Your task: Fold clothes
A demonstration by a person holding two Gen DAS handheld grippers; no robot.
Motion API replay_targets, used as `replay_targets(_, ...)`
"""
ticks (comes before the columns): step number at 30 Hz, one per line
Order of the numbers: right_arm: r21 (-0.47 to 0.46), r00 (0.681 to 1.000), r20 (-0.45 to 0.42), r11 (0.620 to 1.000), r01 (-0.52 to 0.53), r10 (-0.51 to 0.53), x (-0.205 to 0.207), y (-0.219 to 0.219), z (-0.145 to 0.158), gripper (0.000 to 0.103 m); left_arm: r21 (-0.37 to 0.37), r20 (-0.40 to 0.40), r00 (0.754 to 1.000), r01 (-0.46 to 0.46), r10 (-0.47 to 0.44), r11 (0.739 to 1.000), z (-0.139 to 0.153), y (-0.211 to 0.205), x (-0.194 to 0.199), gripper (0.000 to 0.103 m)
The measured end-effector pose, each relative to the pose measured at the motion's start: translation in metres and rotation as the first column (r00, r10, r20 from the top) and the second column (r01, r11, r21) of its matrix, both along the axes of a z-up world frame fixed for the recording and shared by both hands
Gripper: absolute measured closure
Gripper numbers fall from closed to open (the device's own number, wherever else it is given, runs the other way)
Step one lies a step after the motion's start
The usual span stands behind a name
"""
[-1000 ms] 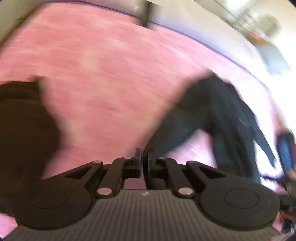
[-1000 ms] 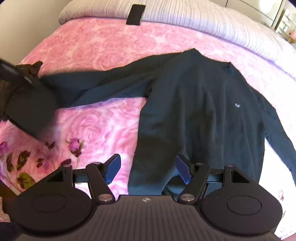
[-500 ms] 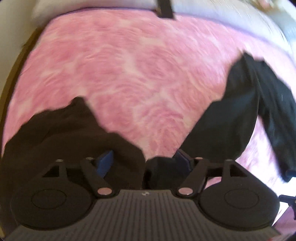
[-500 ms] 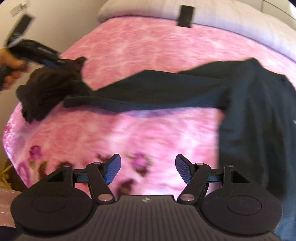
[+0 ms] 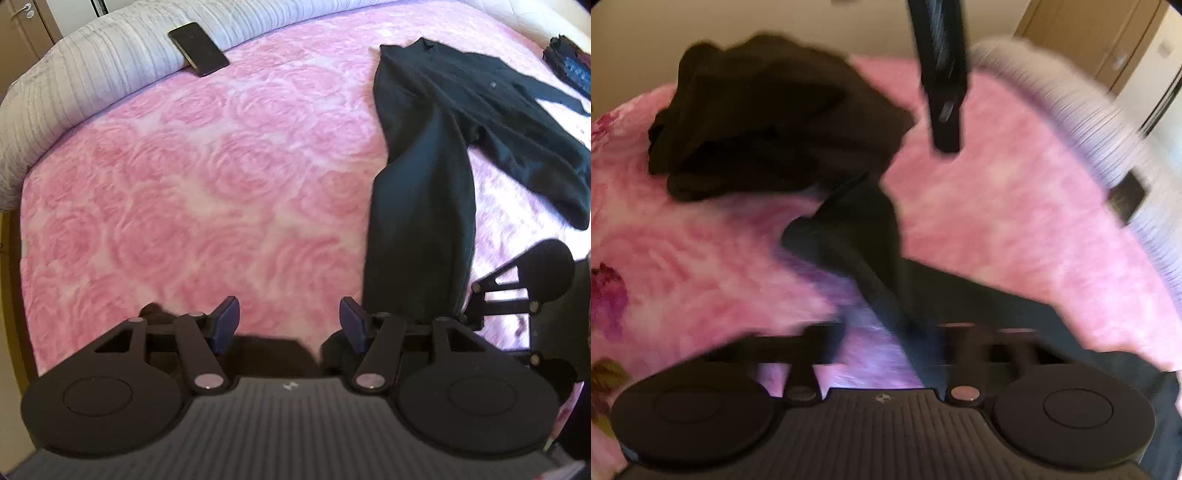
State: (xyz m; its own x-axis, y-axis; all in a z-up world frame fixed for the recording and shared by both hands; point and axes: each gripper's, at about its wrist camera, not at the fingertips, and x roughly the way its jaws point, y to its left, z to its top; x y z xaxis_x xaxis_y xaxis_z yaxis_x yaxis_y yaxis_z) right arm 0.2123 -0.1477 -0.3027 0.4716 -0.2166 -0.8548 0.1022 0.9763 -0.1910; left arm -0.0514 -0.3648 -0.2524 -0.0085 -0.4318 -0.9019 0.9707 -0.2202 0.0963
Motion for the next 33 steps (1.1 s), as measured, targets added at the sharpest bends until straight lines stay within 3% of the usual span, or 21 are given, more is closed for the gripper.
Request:
replay_targets(2,0.046,0.999,0.009,0.998,-0.031,0.031,0.003,0.014,0.001,0.092,0.004,-0.014,1.000,-0.005,0.005,1.000,-0.002,0.001,0.001,0.046)
replay_targets(4,0.105,0.999,0.024,0.993,-0.047,0.045,-0.002,0.023,0.007,0.080,0.015,-0.034,0.999,-0.003,0.004,1.000,-0.008,-0.004,-0.004,0.045)
replay_targets(6,0.163,0.998,0.037,0.985,-0.051,0.046,-0.008,0.030,0.013,0.080,0.026,-0.054,0.999,0.000,0.001,1.000,-0.015,-0.009,-0.010,0.045)
replay_targets(7,0.181,0.999,0.045,0.983,-0.027,0.019,-0.014,0.031,0.019,0.079,0.031,-0.061,0.998,0.010,-0.009,0.999,-0.020,-0.011,-0.017,0.045)
replay_targets(9,0.202,0.994,0.062,0.977,0.075,-0.089,-0.031,0.025,0.036,0.069,0.048,-0.064,0.997,0.034,-0.030,0.998,-0.030,-0.016,-0.030,0.038)
replay_targets(11,0.222,0.968,0.072,0.950,0.219,-0.240,-0.063,0.015,0.053,0.060,0.093,-0.006,0.998,0.059,-0.059,0.994,-0.052,-0.021,-0.042,0.038)
replay_targets(14,0.199,0.890,0.040,0.876,0.439,-0.455,-0.125,0.002,0.071,0.050,0.200,0.018,0.998,0.060,-0.065,0.978,-0.087,-0.029,-0.049,0.039)
replay_targets(16,0.160,0.823,-0.002,0.812,0.561,-0.568,-0.172,-0.006,0.076,0.047,0.215,0.019,0.996,0.078,-0.085,0.973,-0.097,-0.028,-0.053,0.042)
replay_targets(17,0.141,0.792,-0.022,0.782,0.607,-0.611,-0.193,-0.009,0.076,0.047,0.225,-0.001,0.997,0.081,-0.083,0.971,-0.097,-0.029,-0.053,0.058)
replay_targets(18,0.124,0.764,-0.040,0.756,0.643,-0.644,-0.211,-0.011,0.074,0.046,0.244,-0.038,0.996,0.085,-0.078,0.966,-0.094,-0.030,-0.052,0.087)
replay_targets(19,0.106,0.735,-0.057,0.728,0.677,-0.675,-0.229,-0.013,0.073,0.046,0.252,-0.064,0.994,0.098,-0.084,0.963,-0.089,-0.030,-0.052,0.102)
replay_targets(20,0.087,0.704,-0.073,0.699,0.710,-0.706,-0.247,-0.015,0.072,0.046,0.252,-0.072,0.993,0.110,-0.095,0.962,-0.083,-0.029,-0.053,0.103)
replay_targets(22,0.056,0.649,-0.099,0.647,0.760,-0.754,-0.279,-0.017,0.069,0.046,0.183,0.042,0.992,0.106,-0.115,0.977,-0.067,-0.022,-0.052,0.103)
replay_targets(23,0.051,0.636,-0.106,0.634,0.771,-0.765,-0.288,-0.016,0.067,0.046,0.158,0.063,0.996,0.058,-0.069,0.986,-0.059,-0.020,-0.044,0.103)
replay_targets(25,0.048,0.607,-0.116,0.606,0.794,-0.786,-0.302,-0.015,0.064,0.046,0.147,0.033,0.999,-0.042,0.037,0.988,-0.050,-0.017,-0.027,0.103)
replay_targets(26,0.055,0.590,-0.118,0.588,0.807,-0.799,-0.305,-0.015,0.062,0.046,0.151,0.022,0.999,-0.049,0.046,0.987,-0.048,-0.015,-0.026,0.103)
replay_targets(28,0.077,0.547,-0.123,0.542,0.837,-0.828,-0.311,-0.014,0.060,0.045,0.145,0.068,0.997,-0.030,0.021,0.989,-0.047,-0.013,-0.037,0.098)
replay_targets(31,0.090,0.466,-0.127,0.457,0.885,-0.876,-0.332,-0.013,0.060,0.043,0.115,0.164,0.986,0.000,-0.019,0.993,-0.046,-0.011,-0.060,0.074)
replay_targets(33,0.069,0.423,-0.122,0.417,0.906,-0.898,-0.349,-0.011,0.064,0.042,0.061,0.140,0.989,0.046,-0.054,0.997,-0.037,-0.006,-0.093,0.075)
